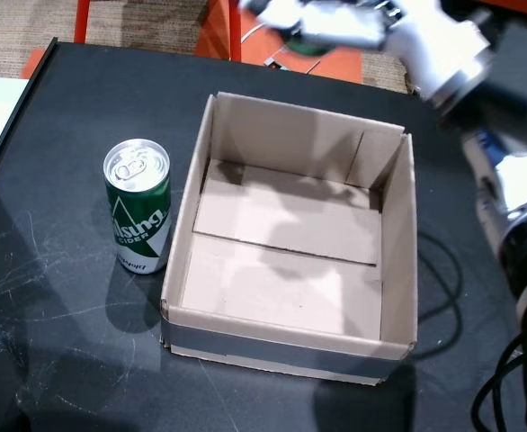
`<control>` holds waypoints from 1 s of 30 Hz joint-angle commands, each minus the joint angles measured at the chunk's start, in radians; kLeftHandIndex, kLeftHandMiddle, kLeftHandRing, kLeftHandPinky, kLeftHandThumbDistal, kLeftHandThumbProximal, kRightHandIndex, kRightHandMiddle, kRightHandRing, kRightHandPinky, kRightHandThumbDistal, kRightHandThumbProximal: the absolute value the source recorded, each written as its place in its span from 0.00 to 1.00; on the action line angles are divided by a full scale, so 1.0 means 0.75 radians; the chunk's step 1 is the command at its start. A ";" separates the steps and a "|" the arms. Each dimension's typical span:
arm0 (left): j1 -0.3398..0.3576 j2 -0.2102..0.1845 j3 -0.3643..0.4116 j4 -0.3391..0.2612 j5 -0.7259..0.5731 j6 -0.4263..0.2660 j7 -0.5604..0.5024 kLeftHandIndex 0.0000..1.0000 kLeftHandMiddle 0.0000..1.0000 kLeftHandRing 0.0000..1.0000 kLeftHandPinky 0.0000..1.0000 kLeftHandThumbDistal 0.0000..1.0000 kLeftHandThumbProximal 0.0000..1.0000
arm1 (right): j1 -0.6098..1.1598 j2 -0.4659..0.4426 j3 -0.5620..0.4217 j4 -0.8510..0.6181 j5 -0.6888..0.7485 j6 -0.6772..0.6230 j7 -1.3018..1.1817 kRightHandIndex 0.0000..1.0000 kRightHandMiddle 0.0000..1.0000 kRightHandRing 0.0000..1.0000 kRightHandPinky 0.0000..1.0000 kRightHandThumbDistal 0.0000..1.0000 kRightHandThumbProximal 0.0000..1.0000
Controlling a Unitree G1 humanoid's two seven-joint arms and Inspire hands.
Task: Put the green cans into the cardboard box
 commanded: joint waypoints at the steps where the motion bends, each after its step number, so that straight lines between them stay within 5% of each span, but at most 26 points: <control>1: 0.023 -0.125 0.008 -0.014 0.010 -0.037 0.010 0.67 0.76 0.85 0.89 0.57 0.31 | 0.042 -0.018 0.033 0.019 -0.039 0.036 -0.002 0.31 0.26 0.29 0.37 0.00 0.26; 13: 0.031 -0.123 -0.015 -0.024 0.002 -0.066 -0.011 0.68 0.76 0.87 0.88 0.56 0.32 | -0.006 -0.229 0.394 0.028 -0.466 0.085 -0.042 0.34 0.30 0.33 0.40 0.14 0.37; 18: 0.040 -0.128 -0.028 -0.033 0.018 -0.069 0.010 0.67 0.75 0.86 0.87 0.58 0.30 | -0.064 -0.290 0.518 0.029 -0.620 0.118 -0.132 0.32 0.27 0.29 0.36 0.18 0.23; 30: 0.024 -0.136 -0.027 -0.020 0.019 -0.093 -0.015 0.66 0.75 0.86 0.88 0.53 0.33 | -0.075 -0.302 0.624 0.051 -0.705 0.125 -0.188 0.41 0.34 0.35 0.39 0.23 0.44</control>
